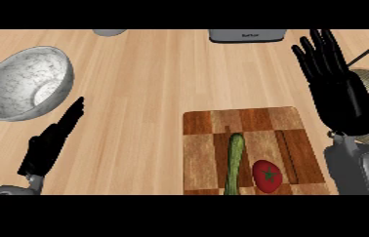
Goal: Pick the tomato from the cutting board and place it in the tiered basket
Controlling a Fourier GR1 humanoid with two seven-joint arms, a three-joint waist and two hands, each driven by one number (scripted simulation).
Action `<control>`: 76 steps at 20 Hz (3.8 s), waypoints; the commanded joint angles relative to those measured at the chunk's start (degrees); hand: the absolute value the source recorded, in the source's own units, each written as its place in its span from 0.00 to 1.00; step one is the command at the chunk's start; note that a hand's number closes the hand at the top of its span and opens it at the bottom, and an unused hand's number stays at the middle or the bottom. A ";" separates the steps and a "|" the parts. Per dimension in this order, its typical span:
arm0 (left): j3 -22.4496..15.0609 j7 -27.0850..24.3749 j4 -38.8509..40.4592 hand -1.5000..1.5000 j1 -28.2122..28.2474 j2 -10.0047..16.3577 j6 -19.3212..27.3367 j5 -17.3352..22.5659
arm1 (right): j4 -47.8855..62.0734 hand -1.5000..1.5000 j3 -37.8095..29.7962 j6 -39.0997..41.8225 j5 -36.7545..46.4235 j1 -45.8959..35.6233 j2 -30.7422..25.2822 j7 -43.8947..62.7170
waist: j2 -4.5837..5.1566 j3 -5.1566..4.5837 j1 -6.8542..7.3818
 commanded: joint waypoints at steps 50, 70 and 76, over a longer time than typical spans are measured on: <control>13.94 6.87 4.26 0.50 5.03 -8.04 -2.32 0.84 | -4.45 0.00 2.80 41.13 16.15 17.13 -17.05 32.73 | 1.40 -1.20 0.82; 18.61 8.07 7.52 0.50 -0.31 -12.25 -5.43 -5.93 | 2.10 0.00 1.73 44.44 31.73 18.26 -4.53 21.74 | 1.43 -1.21 0.69; 20.14 9.81 2.44 0.50 4.40 -13.43 -6.37 -6.59 | 3.44 0.00 3.01 43.30 36.18 17.95 -0.53 20.18 | 1.41 -1.20 0.89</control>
